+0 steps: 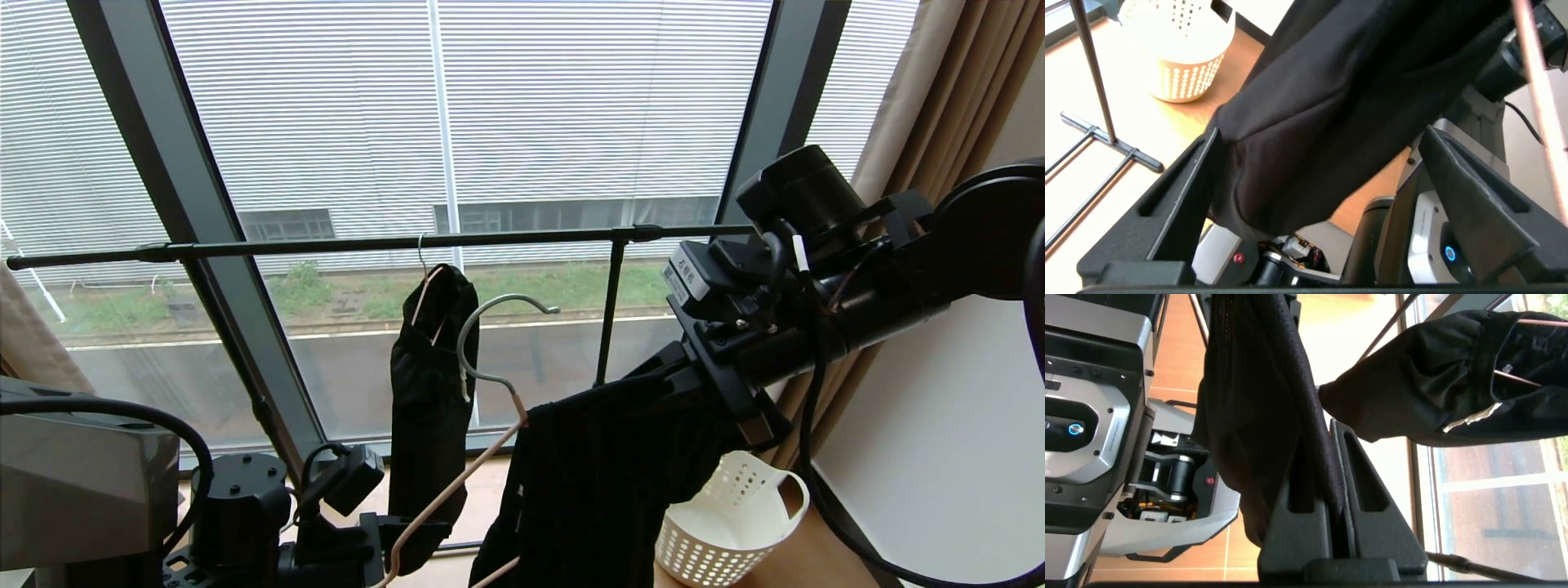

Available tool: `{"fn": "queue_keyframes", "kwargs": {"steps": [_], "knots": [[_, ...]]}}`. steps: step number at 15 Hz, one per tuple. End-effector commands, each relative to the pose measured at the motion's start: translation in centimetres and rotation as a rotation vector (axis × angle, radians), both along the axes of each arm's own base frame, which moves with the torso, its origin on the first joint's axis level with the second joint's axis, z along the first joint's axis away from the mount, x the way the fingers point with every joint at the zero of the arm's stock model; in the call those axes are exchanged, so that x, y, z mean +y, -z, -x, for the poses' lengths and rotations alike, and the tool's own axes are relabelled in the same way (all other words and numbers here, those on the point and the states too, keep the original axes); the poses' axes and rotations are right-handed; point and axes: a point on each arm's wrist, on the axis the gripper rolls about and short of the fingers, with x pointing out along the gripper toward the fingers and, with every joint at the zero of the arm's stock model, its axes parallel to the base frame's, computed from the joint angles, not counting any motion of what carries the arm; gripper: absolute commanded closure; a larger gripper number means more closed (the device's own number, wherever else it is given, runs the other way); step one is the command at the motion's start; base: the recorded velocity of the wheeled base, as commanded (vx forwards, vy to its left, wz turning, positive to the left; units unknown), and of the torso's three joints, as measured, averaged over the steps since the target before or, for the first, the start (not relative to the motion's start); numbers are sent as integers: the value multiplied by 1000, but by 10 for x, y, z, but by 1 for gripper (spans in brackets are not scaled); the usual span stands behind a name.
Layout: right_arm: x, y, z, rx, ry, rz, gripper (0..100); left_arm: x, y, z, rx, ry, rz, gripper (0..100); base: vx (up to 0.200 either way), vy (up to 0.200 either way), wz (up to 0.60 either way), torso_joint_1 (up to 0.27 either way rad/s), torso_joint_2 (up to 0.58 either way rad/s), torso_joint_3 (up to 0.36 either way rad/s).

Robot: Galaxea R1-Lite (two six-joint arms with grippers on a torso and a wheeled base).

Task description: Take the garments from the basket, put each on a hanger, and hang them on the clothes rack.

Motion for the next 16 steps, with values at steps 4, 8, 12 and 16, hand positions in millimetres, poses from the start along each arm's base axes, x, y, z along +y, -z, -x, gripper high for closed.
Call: {"fn": "queue_keyframes", "kwargs": {"steps": [4, 8, 12, 16], "knots": [[4, -5, 12, -8, -33, -9, 100, -2, 5, -3, 8, 0, -5, 0, 0, 0, 0, 0, 0, 0], [6, -8, 16, 6, -62, -38, 100, -2, 5, -2, 15, 4, -5, 100, 0, 0, 0, 0, 0, 0], [-6, -8, 12, 7, -25, -42, 100, -1, 4, -3, 12, -7, -3, 100, 0, 0, 0, 0, 0, 0], [-37, -3, -5, 29, 79, -50, 100, 7, 3, -7, 6, -41, 0, 100, 0, 0, 0, 0, 0, 0]]}}
